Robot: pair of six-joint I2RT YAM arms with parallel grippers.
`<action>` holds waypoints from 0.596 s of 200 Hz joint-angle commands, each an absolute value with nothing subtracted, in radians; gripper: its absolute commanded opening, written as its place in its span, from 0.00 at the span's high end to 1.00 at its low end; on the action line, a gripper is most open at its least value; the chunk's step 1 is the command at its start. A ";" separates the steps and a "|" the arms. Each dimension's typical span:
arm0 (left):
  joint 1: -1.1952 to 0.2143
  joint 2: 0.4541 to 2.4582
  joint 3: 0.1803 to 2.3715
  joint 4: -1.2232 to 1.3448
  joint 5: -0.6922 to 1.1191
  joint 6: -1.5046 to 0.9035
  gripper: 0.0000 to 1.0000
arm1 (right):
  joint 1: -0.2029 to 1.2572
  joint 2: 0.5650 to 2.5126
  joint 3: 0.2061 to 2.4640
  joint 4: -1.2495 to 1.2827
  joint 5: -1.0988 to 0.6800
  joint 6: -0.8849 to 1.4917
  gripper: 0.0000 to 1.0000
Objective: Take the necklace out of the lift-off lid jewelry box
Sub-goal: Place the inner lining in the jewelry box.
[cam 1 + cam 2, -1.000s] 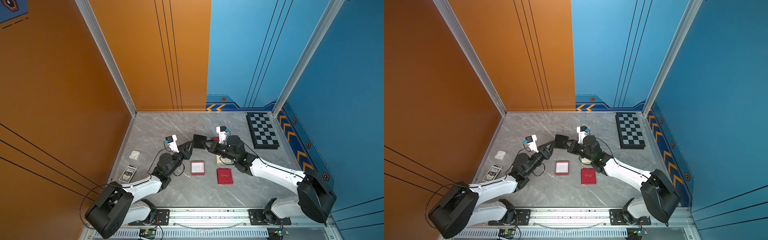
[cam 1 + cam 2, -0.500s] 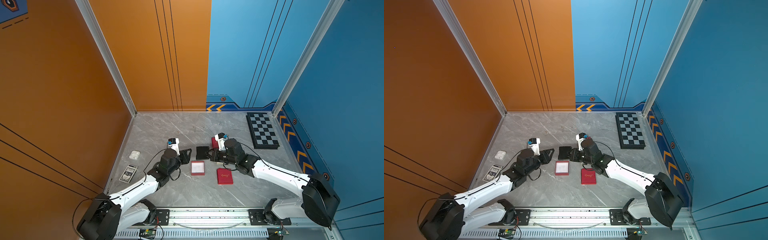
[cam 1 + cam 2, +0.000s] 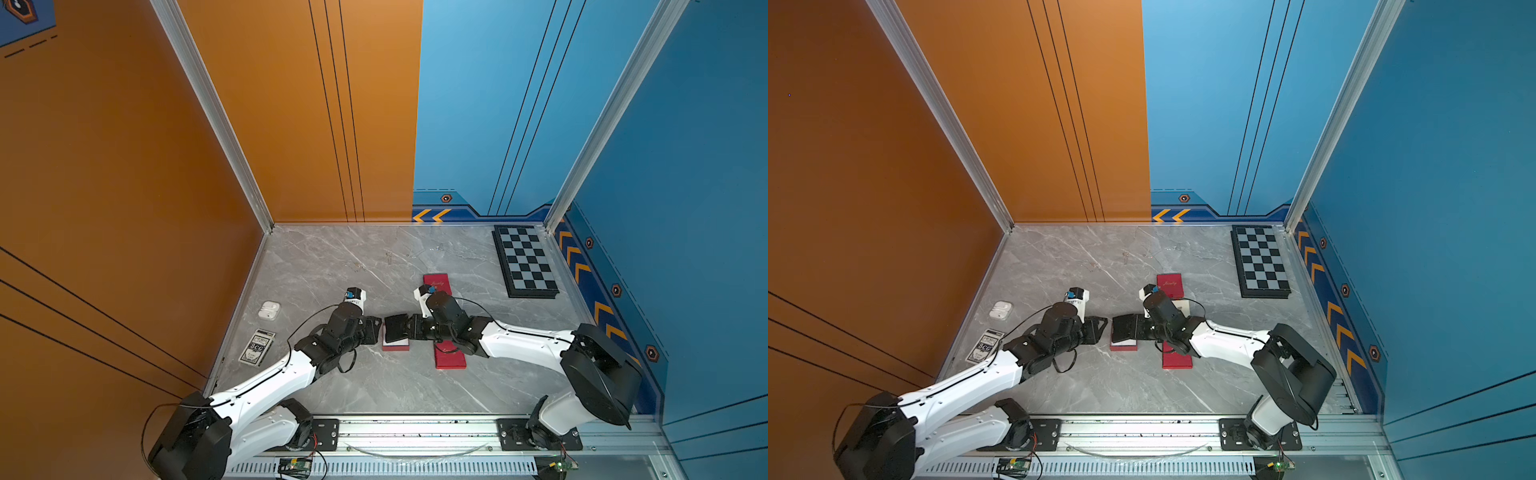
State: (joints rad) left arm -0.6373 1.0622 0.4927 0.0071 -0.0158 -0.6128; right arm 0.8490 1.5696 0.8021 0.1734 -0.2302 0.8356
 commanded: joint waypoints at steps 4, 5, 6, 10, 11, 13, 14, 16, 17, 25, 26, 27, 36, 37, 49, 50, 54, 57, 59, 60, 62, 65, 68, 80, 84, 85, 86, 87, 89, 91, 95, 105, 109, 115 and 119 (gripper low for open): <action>-0.666 1.077 0.516 -0.040 -0.022 -0.580 0.68 | 0.862 1.596 0.785 0.230 -0.195 0.863 0.97; -0.667 1.078 0.517 -0.040 -0.022 -0.580 0.68 | 0.862 1.596 0.784 0.231 -0.195 0.864 0.97; -0.668 1.079 0.517 -0.042 -0.021 -0.580 0.68 | 0.862 1.597 0.783 0.231 -0.196 0.864 0.97; -0.671 1.083 0.520 -0.043 -0.020 -0.577 0.68 | 0.862 1.599 0.783 0.233 -0.193 0.866 0.97; -0.673 1.085 0.519 -0.044 -0.020 -0.578 0.68 | 0.862 1.600 0.783 0.233 -0.193 0.866 0.97; -0.674 1.086 0.520 -0.044 -0.020 -0.576 0.68 | 0.863 1.601 0.782 0.233 -0.192 0.866 0.97; -0.675 1.087 0.521 -0.044 -0.020 -0.576 0.68 | 0.863 1.601 0.782 0.233 -0.191 0.866 0.97; -0.678 1.089 0.521 -0.045 -0.020 -0.576 0.68 | 0.863 1.603 0.782 0.233 -0.190 0.866 0.97; -0.679 1.090 0.521 -0.045 -0.019 -0.576 0.68 | 0.863 1.603 0.783 0.232 -0.190 0.867 0.97; -0.686 1.100 0.524 -0.047 -0.019 -0.573 0.68 | 0.863 1.604 0.781 0.234 -0.185 0.868 0.97; -0.686 1.101 0.523 -0.047 -0.019 -0.573 0.68 | 0.863 1.604 0.779 0.234 -0.185 0.870 0.97; -0.687 1.102 0.523 -0.047 -0.019 -0.572 0.68 | 0.863 1.604 0.779 0.235 -0.185 0.871 0.97; -0.692 1.113 0.525 -0.047 -0.016 -0.571 0.69 | 0.863 1.604 0.775 0.240 -0.181 0.874 0.97; -0.693 1.114 0.526 -0.046 -0.016 -0.571 0.68 | 0.863 1.604 0.774 0.241 -0.181 0.874 0.97; -0.697 1.131 0.530 -0.046 -0.010 -0.569 0.68 | 0.864 1.606 0.766 0.253 -0.181 0.880 0.98; -0.698 1.131 0.530 -0.046 -0.010 -0.569 0.68 | 0.865 1.606 0.765 0.253 -0.180 0.880 0.98; -0.699 1.137 0.533 -0.047 -0.007 -0.569 0.69 | 0.865 1.607 0.763 0.256 -0.180 0.882 0.98; -0.699 1.141 0.535 -0.046 -0.006 -0.569 0.69 | 0.865 1.608 0.762 0.255 -0.180 0.883 0.98; -0.700 1.143 0.535 -0.047 -0.006 -0.569 0.69 | 0.865 1.608 0.762 0.257 -0.179 0.883 0.98; -0.701 1.144 0.536 -0.047 -0.006 -0.568 0.69 | 0.864 1.609 0.761 0.258 -0.179 0.883 0.98; -0.702 1.146 0.537 -0.047 -0.006 -0.568 0.69 | 0.864 1.609 0.761 0.258 -0.179 0.883 0.98; -0.702 1.150 0.538 -0.047 -0.006 -0.568 0.69 | 0.864 1.610 0.760 0.259 -0.181 0.884 0.98; -0.703 1.154 0.539 -0.047 -0.005 -0.568 0.69 | 0.864 1.611 0.757 0.263 -0.181 0.885 0.98; -0.707 1.168 0.548 -0.047 -0.004 -0.566 0.69 | 0.865 1.613 0.753 0.272 -0.183 0.888 0.98; -0.708 1.172 0.550 -0.046 -0.003 -0.567 0.69 | 0.864 1.615 0.752 0.276 -0.185 0.889 0.98; -0.708 1.174 0.551 -0.046 -0.003 -0.566 0.69 | 0.864 1.616 0.752 0.277 -0.185 0.890 0.98; -0.708 1.175 0.550 -0.046 -0.002 -0.566 0.69 | 0.864 1.616 0.752 0.277 -0.185 0.890 0.98; -0.707 1.176 0.551 -0.046 -0.002 -0.566 0.69 | 0.864 1.616 0.752 0.277 -0.184 0.890 0.98; -0.710 1.178 0.553 -0.047 -0.001 -0.566 0.68 | 0.864 1.618 0.752 0.280 -0.185 0.890 0.98; -0.710 1.179 0.554 -0.046 -0.001 -0.566 0.68 | 0.864 1.619 0.751 0.281 -0.185 0.891 0.98; -0.712 1.185 0.558 -0.046 -0.002 -0.566 0.68 | 0.865 1.621 0.750 0.282 -0.185 0.893 0.98; -0.714 1.194 0.565 -0.045 0.000 -0.563 0.68 | 0.867 1.627 0.749 0.289 -0.186 0.895 0.98; -0.716 1.197 0.570 -0.044 0.001 -0.560 0.68 | 0.866 1.630 0.749 0.290 -0.186 0.896 0.98; -0.717 1.203 0.575 -0.045 0.003 -0.556 0.69 | 0.867 1.634 0.749 0.293 -0.187 0.897 0.98; -0.717 1.207 0.580 -0.046 0.005 -0.554 0.69 | 0.868 1.637 0.748 0.295 -0.189 0.897 0.98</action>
State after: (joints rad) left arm -0.7063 1.1873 0.5369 -0.0277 -0.0135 -0.5858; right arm 0.8593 1.6077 0.7631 0.2626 -0.2043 0.8810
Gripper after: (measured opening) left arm 0.314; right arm 0.047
